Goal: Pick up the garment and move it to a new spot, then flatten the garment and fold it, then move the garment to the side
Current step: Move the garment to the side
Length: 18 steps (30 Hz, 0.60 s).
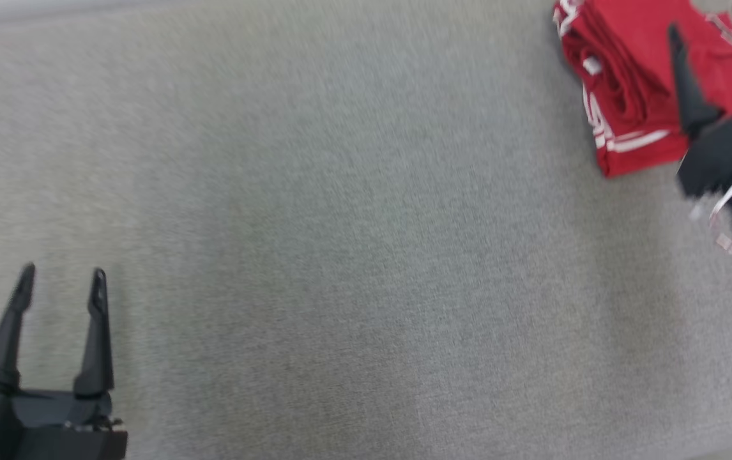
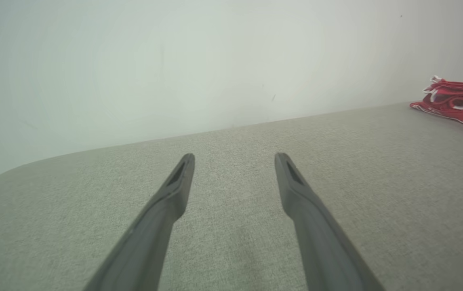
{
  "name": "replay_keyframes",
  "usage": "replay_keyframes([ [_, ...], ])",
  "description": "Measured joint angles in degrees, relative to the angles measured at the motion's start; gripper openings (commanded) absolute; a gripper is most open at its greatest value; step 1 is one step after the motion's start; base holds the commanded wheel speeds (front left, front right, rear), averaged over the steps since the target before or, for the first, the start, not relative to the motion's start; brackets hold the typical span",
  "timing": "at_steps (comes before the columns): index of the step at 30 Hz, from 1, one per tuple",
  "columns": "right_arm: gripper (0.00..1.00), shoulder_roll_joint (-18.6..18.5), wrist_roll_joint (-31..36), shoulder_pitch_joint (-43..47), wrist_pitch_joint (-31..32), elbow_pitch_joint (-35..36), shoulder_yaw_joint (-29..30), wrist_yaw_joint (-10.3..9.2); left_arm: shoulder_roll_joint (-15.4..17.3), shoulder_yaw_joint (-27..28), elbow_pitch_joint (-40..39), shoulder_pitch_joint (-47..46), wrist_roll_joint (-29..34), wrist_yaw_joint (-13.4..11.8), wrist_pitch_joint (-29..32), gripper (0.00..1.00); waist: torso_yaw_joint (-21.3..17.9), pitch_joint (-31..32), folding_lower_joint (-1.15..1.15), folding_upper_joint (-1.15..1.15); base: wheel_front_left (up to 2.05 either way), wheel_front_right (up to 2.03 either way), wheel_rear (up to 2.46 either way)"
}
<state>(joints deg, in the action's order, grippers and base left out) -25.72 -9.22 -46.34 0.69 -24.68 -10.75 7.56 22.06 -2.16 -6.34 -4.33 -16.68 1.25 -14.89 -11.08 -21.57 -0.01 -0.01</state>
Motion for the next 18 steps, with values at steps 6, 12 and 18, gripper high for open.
replay_keyframes([
  [6,1.0,4.46,-0.18,9.49,-2.24,1.93,3.42,0.0,-2.65,-0.19,3.08,1.05,-0.03,0.26,-0.14,1.0,1.79,5.51,0.0,0.0,0.0,0.0,0.0],
  [12,1.0,7.98,0.2,16.44,-3.39,5.2,5.17,0.0,-4.64,-0.02,5.22,1.67,0.25,0.79,-0.14,1.0,3.4,9.23,-0.01,0.0,0.0,0.0,0.0],
  [18,1.0,12.54,0.04,25.21,-4.83,8.86,7.45,0.0,-6.55,0.56,8.05,2.24,0.75,1.77,-0.14,1.0,5.43,12.98,0.0,0.0,0.0,0.0,0.0],
])
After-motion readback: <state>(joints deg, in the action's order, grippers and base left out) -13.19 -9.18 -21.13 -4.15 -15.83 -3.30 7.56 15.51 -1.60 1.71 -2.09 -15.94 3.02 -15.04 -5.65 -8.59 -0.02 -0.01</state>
